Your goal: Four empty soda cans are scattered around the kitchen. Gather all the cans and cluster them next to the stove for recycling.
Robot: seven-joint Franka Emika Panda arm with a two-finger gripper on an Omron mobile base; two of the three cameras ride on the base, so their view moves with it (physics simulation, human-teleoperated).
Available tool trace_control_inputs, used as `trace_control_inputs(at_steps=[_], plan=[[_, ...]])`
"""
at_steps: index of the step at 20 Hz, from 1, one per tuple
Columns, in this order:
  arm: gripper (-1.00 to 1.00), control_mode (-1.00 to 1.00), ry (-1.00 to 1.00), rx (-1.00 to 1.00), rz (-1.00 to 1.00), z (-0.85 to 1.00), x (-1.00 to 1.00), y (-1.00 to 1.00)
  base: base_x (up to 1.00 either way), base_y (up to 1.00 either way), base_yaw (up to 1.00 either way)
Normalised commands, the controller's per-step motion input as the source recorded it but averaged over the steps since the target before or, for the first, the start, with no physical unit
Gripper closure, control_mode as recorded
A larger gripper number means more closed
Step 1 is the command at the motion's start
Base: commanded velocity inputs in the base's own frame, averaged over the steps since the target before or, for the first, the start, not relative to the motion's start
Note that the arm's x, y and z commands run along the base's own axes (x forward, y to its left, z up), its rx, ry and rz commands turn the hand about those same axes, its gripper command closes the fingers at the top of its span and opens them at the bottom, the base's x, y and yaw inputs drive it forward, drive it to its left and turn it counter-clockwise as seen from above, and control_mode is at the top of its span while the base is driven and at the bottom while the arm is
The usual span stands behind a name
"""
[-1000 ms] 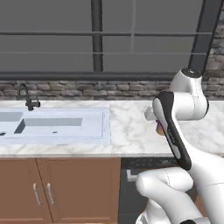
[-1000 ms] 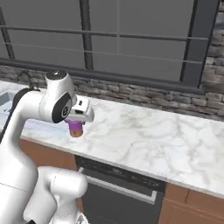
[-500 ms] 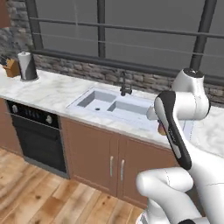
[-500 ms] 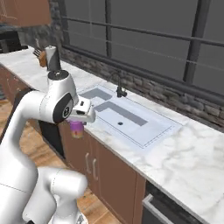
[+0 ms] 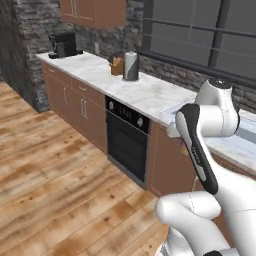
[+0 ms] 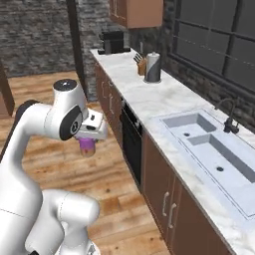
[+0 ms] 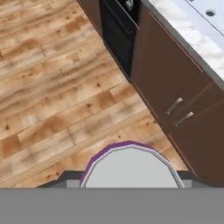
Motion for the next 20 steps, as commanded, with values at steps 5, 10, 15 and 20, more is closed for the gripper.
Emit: trace_control_inputs(at_steps=[5,10,15,20], plan=[[1.00,1.00,0.00,0.00,0.00,0.00,0.00,0.00,0.11,0.38,0.75],[1.00,1.00,0.00,0.00,0.00,0.00,0.00,0.00,0.18,0.16,0.68],[1.00,1.00,0.00,0.00,0.00,0.00,0.00,0.00,0.22,0.06,0.61],[1.00,1.00,0.00,0.00,0.00,0.00,0.00,0.00,0.23,0.07,0.60]])
